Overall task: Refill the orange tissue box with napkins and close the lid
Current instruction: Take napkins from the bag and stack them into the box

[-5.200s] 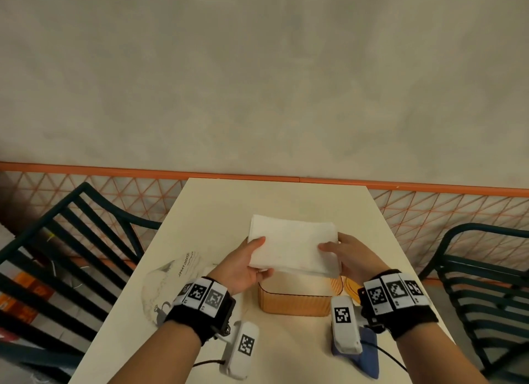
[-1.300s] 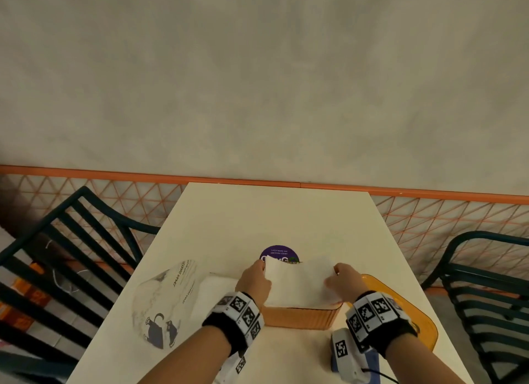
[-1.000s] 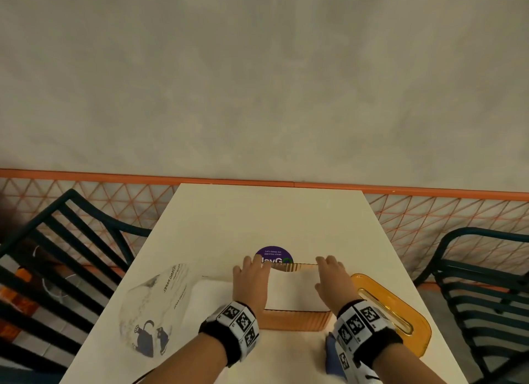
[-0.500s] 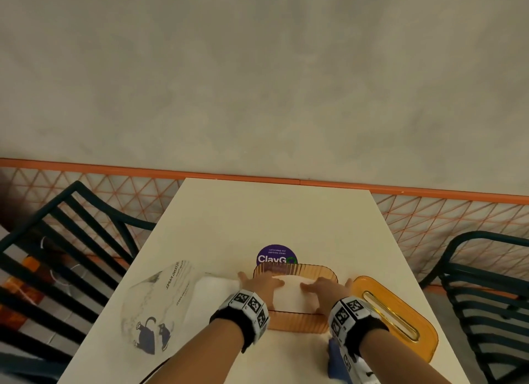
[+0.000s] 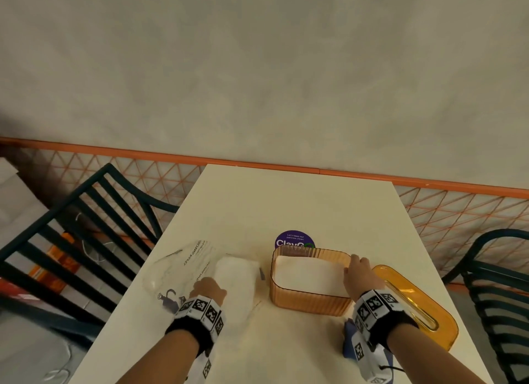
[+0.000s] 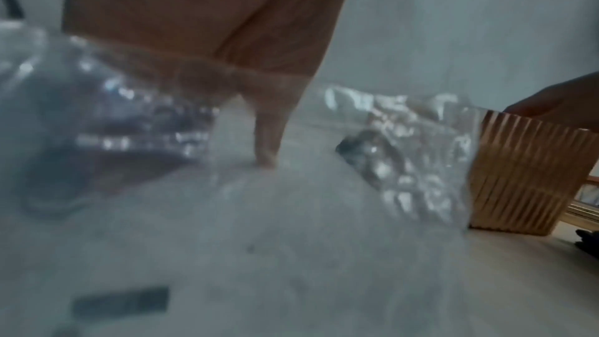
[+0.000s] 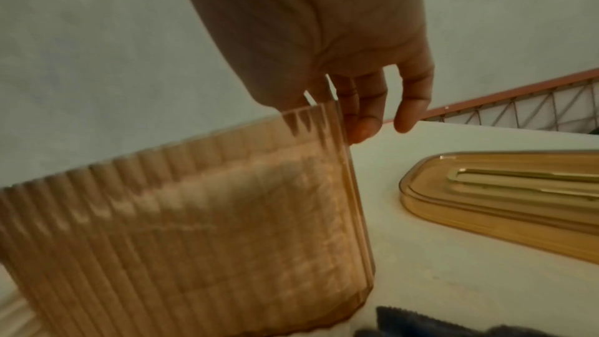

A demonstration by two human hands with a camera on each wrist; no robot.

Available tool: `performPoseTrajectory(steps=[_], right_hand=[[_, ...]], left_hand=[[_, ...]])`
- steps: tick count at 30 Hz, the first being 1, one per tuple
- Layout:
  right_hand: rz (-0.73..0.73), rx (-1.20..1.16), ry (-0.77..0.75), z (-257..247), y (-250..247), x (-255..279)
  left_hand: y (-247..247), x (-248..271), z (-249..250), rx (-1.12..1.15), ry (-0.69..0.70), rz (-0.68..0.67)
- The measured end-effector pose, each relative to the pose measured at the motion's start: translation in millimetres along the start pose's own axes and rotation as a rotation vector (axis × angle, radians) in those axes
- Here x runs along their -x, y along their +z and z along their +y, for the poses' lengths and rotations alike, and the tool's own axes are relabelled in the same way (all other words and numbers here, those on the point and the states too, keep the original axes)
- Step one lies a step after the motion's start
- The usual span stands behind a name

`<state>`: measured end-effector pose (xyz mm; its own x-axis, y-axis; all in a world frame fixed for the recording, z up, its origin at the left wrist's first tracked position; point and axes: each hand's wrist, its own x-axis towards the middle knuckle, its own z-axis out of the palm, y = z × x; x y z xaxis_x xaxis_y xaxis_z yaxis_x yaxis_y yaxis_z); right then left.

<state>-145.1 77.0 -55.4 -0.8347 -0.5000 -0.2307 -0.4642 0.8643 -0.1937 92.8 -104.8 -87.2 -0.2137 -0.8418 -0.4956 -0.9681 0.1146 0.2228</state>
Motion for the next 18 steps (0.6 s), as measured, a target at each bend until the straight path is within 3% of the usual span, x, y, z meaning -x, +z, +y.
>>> performPoseTrajectory(steps=[4, 11, 14, 18], right_hand=[[-0.015, 0.001, 0.012, 0.2, 5.7, -0.3], [0.022, 0.033, -0.016, 1.6, 8.6, 3.4], [0.027, 0.017, -0.015, 2.0, 11.2, 1.9], [0.034, 0.004, -0.022, 3.5, 12.9, 0.5]], left_hand=[[8.5, 0.0, -2.5, 0.038, 0.014, 0.040], [17.5, 9.7, 4.1, -0.156, 0.072, 0.297], [21.8, 4.6, 0.5, -0.081, 0.071, 0.228], [14.7, -4.5, 0.7, 0.293, 0.001, 0.051]])
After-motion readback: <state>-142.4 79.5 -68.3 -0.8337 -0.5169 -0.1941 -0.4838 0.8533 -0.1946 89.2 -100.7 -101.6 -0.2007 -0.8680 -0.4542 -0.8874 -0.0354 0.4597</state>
